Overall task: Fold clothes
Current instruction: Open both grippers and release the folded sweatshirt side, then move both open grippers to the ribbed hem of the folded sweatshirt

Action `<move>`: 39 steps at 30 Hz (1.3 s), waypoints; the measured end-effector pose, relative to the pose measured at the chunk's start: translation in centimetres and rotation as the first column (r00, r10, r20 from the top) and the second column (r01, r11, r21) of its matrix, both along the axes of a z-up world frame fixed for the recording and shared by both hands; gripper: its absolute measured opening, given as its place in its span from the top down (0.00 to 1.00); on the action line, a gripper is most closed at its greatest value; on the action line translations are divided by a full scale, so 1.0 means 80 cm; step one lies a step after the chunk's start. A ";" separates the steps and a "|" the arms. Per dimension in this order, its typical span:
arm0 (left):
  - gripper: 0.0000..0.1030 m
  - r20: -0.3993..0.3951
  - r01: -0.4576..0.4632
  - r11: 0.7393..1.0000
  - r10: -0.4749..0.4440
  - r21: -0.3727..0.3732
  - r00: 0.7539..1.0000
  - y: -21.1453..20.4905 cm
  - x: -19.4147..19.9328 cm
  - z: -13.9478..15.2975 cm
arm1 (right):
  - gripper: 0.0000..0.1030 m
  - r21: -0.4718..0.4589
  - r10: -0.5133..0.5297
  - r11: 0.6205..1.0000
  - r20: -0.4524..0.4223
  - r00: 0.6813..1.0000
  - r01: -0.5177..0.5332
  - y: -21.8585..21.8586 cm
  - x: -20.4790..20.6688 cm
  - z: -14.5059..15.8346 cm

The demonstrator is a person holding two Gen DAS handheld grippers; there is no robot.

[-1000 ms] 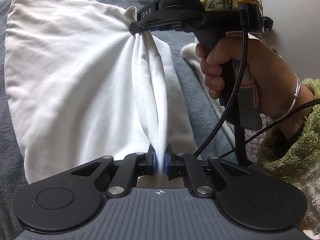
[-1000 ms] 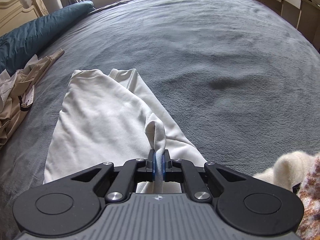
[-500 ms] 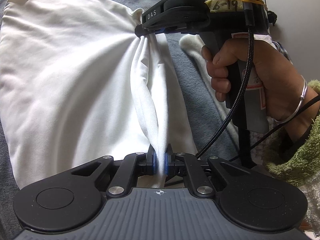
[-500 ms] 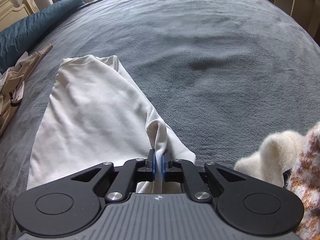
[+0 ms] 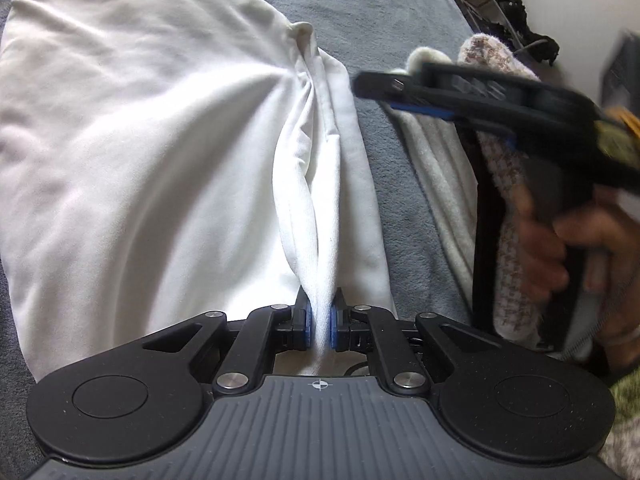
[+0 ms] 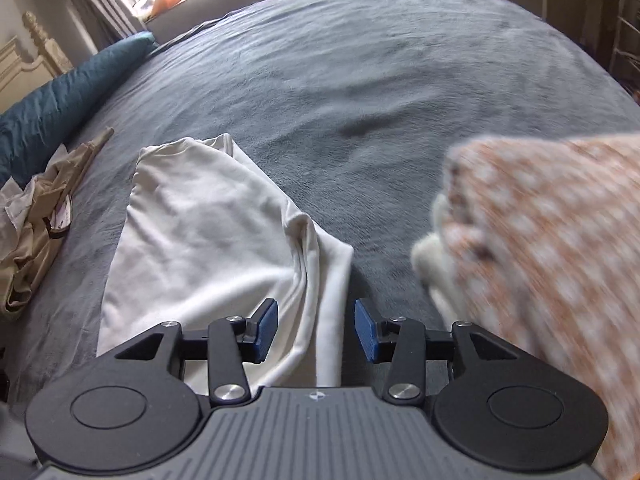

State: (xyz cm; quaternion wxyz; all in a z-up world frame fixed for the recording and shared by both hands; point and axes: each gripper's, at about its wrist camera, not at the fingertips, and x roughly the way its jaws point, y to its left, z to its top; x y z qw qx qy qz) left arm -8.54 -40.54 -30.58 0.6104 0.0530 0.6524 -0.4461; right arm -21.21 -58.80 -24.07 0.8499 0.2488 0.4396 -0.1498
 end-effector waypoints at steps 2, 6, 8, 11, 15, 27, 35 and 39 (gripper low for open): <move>0.94 -0.012 0.017 1.000 -0.017 0.004 1.000 0.018 -0.006 0.020 | 0.56 0.021 -0.043 0.999 0.006 0.999 0.043 0.004 -0.031 0.014; 0.94 -0.053 0.036 0.999 -0.034 0.026 0.998 0.011 -0.002 0.012 | 0.56 0.077 -0.098 0.992 -0.008 0.995 0.099 0.027 -0.107 0.040; 0.93 -0.074 0.045 0.998 -0.042 0.037 0.996 0.005 0.000 0.009 | 0.56 0.141 -0.117 0.983 -0.016 0.993 0.118 0.049 -0.144 0.045; 0.93 -0.076 0.081 0.995 -0.077 0.052 0.994 -0.006 -0.003 0.003 | 0.55 0.244 -0.150 0.958 -0.016 0.989 0.150 0.093 -0.185 0.034; 0.91 -0.094 0.095 0.991 -0.086 0.093 0.992 -0.016 -0.004 -0.005 | 0.55 0.304 -0.194 0.934 -0.011 0.981 0.188 0.151 -0.185 0.002; 0.54 -0.180 0.101 0.980 -0.070 0.169 0.981 -0.051 -0.013 0.004 | 0.43 0.491 -0.521 0.768 0.104 0.847 0.411 0.168 -0.206 -0.058; 0.46 -0.282 0.043 0.964 0.034 0.263 0.959 -0.071 -0.010 -0.015 | 0.36 0.379 -0.451 0.844 0.118 0.884 0.380 0.179 -0.175 -0.038; 0.45 -0.285 0.075 0.954 0.012 0.291 0.958 -0.081 -0.012 -0.014 | 0.36 0.345 -0.428 0.864 0.117 0.896 0.367 0.173 -0.136 -0.046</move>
